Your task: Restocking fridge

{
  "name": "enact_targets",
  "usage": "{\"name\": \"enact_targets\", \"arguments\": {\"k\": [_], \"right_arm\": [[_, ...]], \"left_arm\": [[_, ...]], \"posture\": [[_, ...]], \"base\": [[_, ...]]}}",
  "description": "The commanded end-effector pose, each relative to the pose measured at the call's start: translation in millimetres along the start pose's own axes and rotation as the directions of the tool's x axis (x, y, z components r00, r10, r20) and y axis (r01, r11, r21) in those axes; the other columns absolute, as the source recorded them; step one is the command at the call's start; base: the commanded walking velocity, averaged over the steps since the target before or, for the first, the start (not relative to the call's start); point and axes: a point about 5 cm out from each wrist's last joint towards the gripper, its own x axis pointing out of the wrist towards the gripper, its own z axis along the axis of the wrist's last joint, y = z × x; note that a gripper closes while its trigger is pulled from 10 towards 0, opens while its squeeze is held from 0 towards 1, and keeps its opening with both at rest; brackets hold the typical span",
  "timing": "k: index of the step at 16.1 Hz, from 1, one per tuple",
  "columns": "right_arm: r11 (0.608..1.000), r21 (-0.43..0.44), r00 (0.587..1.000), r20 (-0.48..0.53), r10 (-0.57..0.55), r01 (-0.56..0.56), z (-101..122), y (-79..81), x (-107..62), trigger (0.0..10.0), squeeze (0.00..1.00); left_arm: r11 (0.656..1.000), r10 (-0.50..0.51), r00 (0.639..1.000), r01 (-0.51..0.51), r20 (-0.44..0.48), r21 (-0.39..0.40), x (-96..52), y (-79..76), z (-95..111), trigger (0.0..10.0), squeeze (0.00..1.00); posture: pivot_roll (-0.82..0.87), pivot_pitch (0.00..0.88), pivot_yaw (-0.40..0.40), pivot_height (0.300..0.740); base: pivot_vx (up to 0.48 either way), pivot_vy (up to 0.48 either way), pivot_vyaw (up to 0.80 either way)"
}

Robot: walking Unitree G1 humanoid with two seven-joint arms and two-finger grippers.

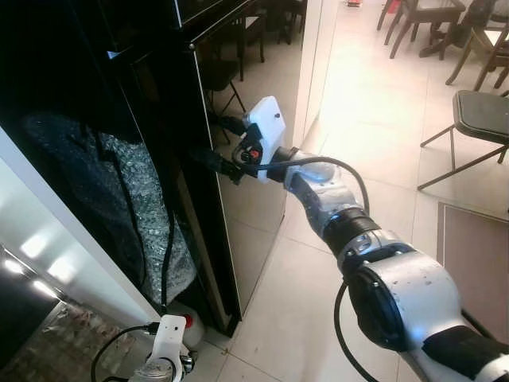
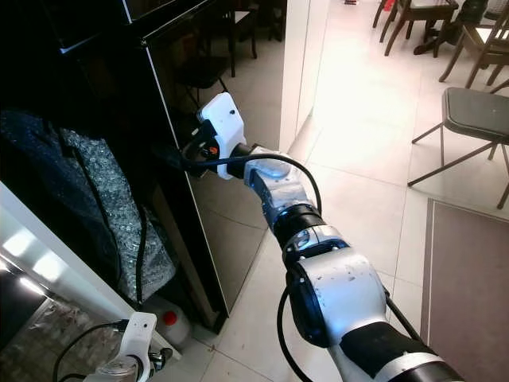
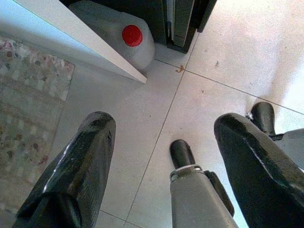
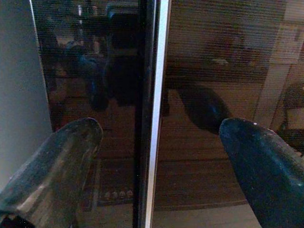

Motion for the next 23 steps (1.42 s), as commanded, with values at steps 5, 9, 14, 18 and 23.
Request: {"name": "enact_targets", "arguments": {"k": [5, 9, 14, 18, 23], "right_arm": [[0.994, -0.107, 0.996, 0.082, -0.026, 0.034, 1.8, -15.6, -28.6, 10.0, 0.00], [0.975, -0.184, 0.988, 0.114, -0.108, 0.127, -9.8, -27.1, -76.2, 10.0, 0.00], [0.799, 0.164, 0.815, -0.159, -0.558, 0.579, -121.8, -34.1, -197.6, 10.0, 0.00], [0.393, 0.046, 0.270, -0.800, -0.536, 0.918, -243.4, 64.6, -288.5, 10.0, 0.00], [0.314, 0.060, 0.206, -0.865, -0.457, 0.948, -267.4, 113.4, -283.2, 10.0, 0.00]], "left_arm": [[1.000, 0.010, 1.000, -0.011, -0.020, -0.009, -0.7, 0.8, -6.0, 10.0, 0.00], [1.000, 0.011, 1.000, -0.011, -0.022, -0.002, -0.8, 1.0, -6.6, 10.0, 0.00], [1.000, 0.003, 1.000, -0.003, -0.009, -0.017, -0.8, 1.8, -5.6, 10.0, 0.00], [0.999, 0.007, 1.000, -0.008, -0.018, -0.035, -0.8, 3.4, -6.0, 10.0, 0.00], [0.999, 0.003, 1.000, -0.005, -0.029, -0.053, -0.8, 2.6, -6.8, 10.0, 0.00]], "posture": [[-0.13, 0.002, 0.048, 0.740], [-0.13, 0.003, 0.051, 0.740], [-0.14, 0.002, 0.061, 0.740], [-0.12, 0.013, 0.063, 0.740], [-0.10, 0.019, 0.059, 0.740]], "base": [[0.000, 0.000, 0.00], [0.000, 0.000, 0.00], [0.000, 0.000, 0.00], [0.000, 0.000, 0.00], [0.000, 0.000, 0.00]]}}
